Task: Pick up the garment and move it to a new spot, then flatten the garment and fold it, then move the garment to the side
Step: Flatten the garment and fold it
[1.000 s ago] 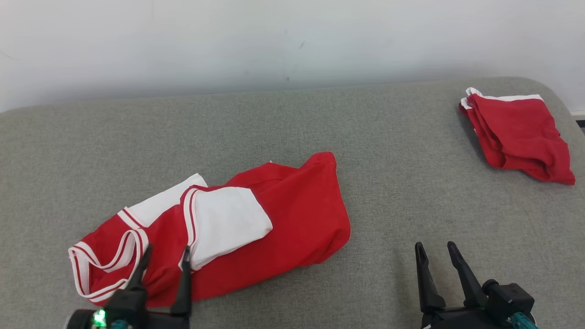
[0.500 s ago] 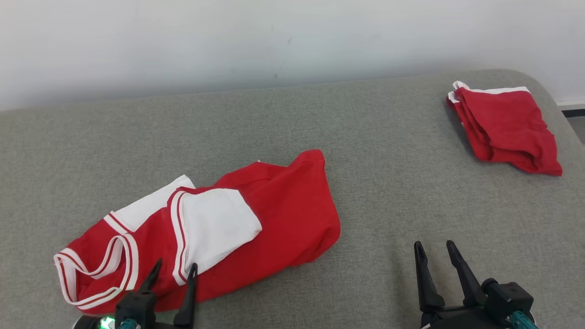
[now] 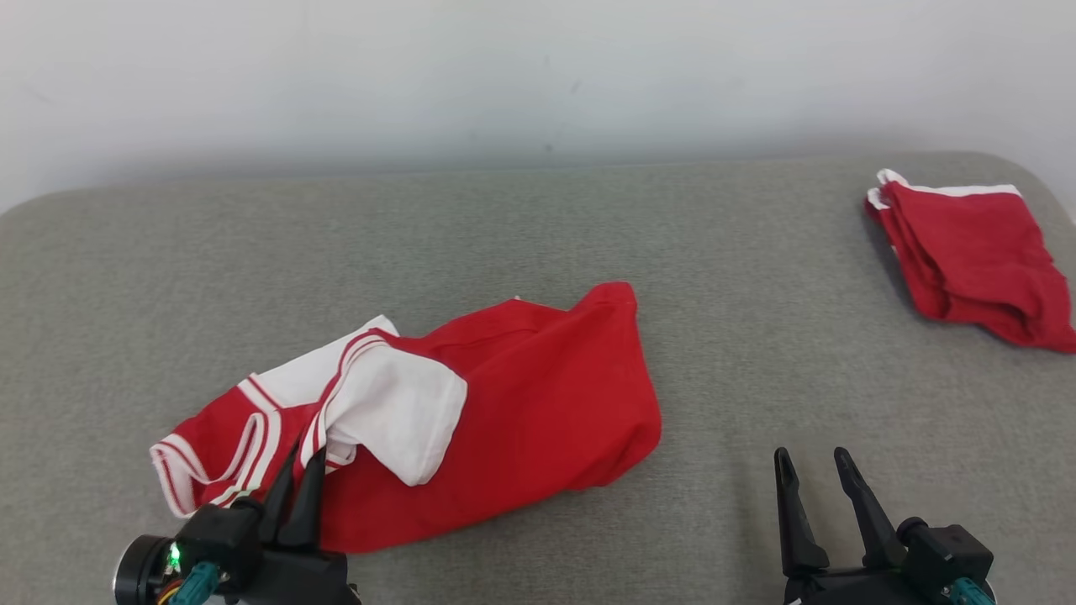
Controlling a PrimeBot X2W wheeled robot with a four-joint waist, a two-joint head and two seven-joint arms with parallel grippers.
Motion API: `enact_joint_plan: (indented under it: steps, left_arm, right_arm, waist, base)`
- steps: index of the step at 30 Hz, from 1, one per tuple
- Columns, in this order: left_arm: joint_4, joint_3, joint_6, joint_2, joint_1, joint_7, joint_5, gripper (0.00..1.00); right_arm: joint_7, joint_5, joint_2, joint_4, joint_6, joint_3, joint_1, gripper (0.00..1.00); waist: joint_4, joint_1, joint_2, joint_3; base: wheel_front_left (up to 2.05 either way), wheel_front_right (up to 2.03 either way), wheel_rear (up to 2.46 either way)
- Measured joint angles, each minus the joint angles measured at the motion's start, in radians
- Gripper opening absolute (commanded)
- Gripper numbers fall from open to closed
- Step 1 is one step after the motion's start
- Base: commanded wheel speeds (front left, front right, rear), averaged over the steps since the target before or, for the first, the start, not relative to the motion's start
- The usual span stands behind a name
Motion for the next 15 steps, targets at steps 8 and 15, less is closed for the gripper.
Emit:
enact_joint_plan:
  steps: [8,15]
  left_arm:
    - [-0.198,0.018,0.008,-0.010,0.158,0.049,-0.071,0.00]
    - [-0.280,0.066,0.035,-0.006,0.321,0.100,-0.136,0.00]
  right_arm:
    - [0.000,0.000,0.000,0.003,0.000,-0.008,0.015,1.00]
    - [0.000,-0.006,0.000,0.002,0.000,-0.019,0.026,1.00]
  waist:
    - [0.084,0.0000,0.0000,-0.017]
    - [0.133,0.0000,0.0000,-0.032]
  base:
    - [0.00,0.00,0.00]
    - [0.00,0.00,0.00]
